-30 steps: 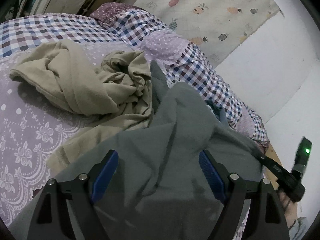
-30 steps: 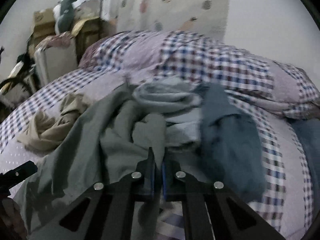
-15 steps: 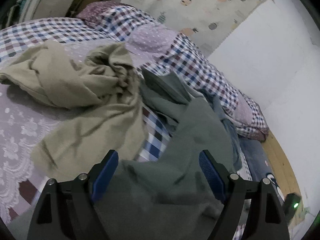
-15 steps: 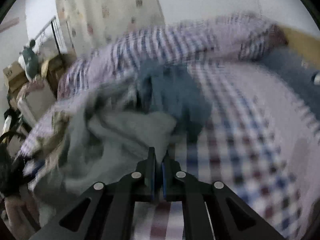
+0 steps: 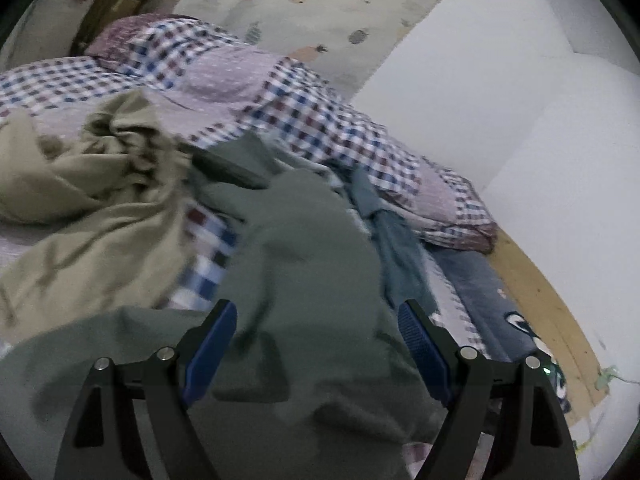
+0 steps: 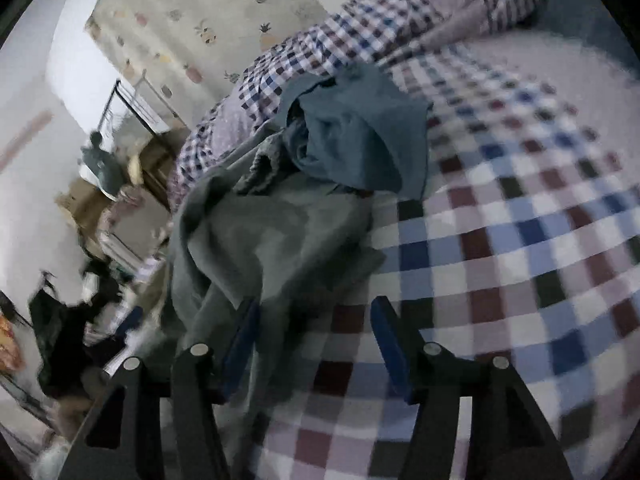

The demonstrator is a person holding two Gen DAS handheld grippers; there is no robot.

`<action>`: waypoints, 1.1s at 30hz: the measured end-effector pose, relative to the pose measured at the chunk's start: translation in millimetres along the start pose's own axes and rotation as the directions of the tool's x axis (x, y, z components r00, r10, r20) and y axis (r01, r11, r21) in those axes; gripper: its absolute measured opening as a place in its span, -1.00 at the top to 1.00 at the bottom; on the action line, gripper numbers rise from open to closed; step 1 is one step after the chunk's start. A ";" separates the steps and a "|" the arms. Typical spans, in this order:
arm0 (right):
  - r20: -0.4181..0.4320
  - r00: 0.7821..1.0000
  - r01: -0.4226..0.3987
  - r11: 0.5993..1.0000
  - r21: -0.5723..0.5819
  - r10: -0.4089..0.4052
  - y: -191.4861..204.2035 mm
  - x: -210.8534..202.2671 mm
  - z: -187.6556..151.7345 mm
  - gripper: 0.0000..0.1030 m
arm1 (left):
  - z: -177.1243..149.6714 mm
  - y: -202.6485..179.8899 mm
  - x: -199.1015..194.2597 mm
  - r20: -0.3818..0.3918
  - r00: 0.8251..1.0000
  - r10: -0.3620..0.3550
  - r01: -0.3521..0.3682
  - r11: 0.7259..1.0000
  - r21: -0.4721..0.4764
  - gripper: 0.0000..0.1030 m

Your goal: Fold clothes

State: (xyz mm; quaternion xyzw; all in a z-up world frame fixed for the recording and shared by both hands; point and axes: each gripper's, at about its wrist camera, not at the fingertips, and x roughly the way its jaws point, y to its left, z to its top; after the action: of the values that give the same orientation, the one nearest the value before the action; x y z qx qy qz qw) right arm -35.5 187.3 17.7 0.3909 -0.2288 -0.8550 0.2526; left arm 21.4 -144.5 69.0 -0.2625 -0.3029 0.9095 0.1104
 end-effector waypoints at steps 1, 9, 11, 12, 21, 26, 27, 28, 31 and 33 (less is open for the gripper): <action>-0.008 1.000 -0.015 1.000 0.001 0.015 1.7 6.5 2.1 -0.21 | -0.7 -3.4 0.0 0.001 1.000 -0.013 0.013 1.000 0.006 -0.67; 0.015 1.000 -0.016 0.944 -0.331 0.022 85.0 18.4 -9.2 0.64 | -1.4 -13.4 -11.9 -0.001 0.992 -0.128 0.128 0.992 0.007 -0.67; 0.000 0.997 -0.068 0.900 -0.431 0.075 113.2 15.9 -24.0 0.64 | -0.1 -9.9 -19.0 0.007 0.990 -0.142 0.142 0.990 0.003 -0.67; -0.010 0.996 -0.081 0.876 -0.476 0.087 124.7 15.9 -31.7 0.64 | 0.3 -7.9 -21.0 0.006 0.990 -0.142 0.142 0.990 0.002 -0.67; -0.180 0.984 -0.156 0.539 -0.828 0.008 197.8 37.4 -133.6 0.60 | -7.3 -7.9 -14.5 -0.104 0.987 -0.120 0.128 0.989 0.071 -0.66; -0.202 0.978 -0.164 0.418 -0.893 -0.049 203.5 46.2 -161.5 0.40 | -22.7 -21.4 5.6 -0.213 0.977 -0.004 0.048 0.978 0.203 -0.48; -0.202 0.978 -0.163 0.396 -0.903 -0.058 203.6 46.9 -166.7 0.31 | -24.6 -20.8 8.5 -0.220 0.975 0.022 0.025 0.977 0.212 -0.40; -0.202 0.977 -0.163 0.374 -0.913 -0.067 203.8 47.6 -171.8 0.27 | -26.3 -19.7 11.3 -0.226 0.973 0.048 0.003 0.976 0.219 -0.14; -0.190 0.977 -0.152 0.311 -0.938 -0.095 205.2 50.1 -185.9 0.14 | -25.4 -11.7 11.3 -0.210 0.971 0.118 -0.069 0.972 0.225 0.61; -0.194 0.977 -0.156 0.311 -0.938 -0.094 203.7 49.7 -185.8 0.11 | -17.7 -0.8 0.3 -0.152 0.980 0.127 -0.098 0.978 0.184 0.84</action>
State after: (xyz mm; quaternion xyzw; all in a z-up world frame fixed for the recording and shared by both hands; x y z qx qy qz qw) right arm 133.6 -35.4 0.6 0.2522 0.3375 -0.7739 0.4728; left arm 30.9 -134.9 57.4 -0.3422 -0.1960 0.9129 0.1056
